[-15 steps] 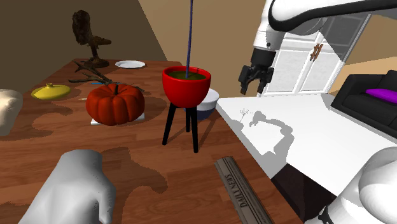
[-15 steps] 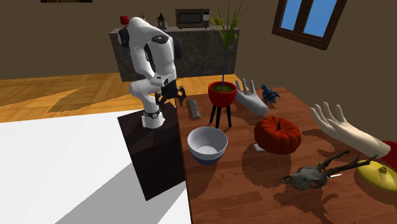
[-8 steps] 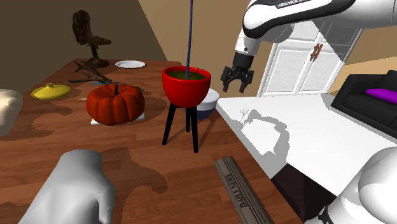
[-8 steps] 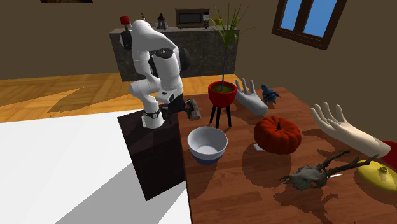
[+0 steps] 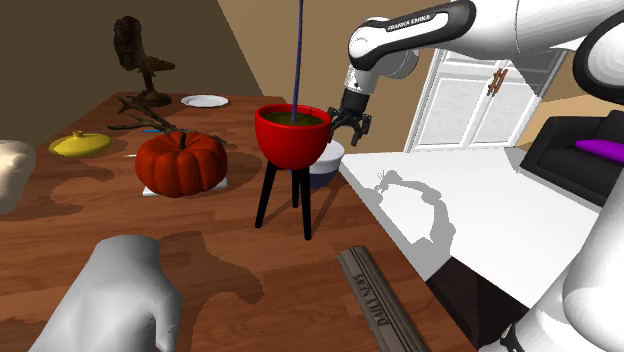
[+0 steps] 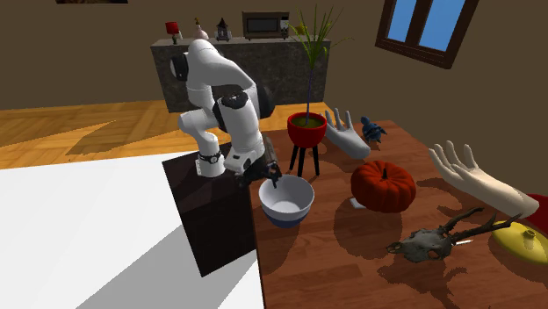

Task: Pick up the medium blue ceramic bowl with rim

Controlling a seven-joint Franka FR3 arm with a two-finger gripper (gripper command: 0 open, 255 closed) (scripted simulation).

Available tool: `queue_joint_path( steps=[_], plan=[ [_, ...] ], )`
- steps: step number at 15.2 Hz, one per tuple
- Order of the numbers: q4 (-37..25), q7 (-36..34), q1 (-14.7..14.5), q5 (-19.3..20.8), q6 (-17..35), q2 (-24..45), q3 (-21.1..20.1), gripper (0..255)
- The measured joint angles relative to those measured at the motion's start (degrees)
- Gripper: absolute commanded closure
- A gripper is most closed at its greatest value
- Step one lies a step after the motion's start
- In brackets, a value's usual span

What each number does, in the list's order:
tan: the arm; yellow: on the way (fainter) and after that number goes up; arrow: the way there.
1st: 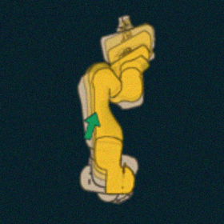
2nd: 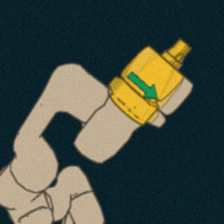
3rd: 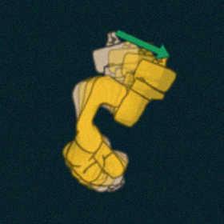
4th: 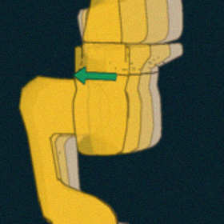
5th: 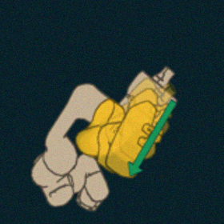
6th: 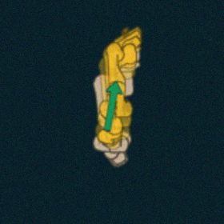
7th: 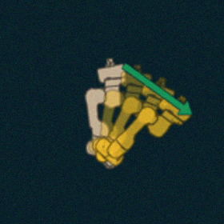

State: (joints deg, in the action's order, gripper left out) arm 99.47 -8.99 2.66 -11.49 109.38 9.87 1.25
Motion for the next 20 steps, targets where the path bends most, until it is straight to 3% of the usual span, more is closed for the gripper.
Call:
queue_joint_path(
  steps=[8,9,20],
  plan=[
    [1.86,1.11,0.27,-0.9,4.67,2.88,0.07,0],
    [1.9,1.12,0.25,-0.92,4.89,3.06,0.06,255],
    [1.81,1.11,0.25,-0.93,4.88,3.1,0.06,255]
  ],
)
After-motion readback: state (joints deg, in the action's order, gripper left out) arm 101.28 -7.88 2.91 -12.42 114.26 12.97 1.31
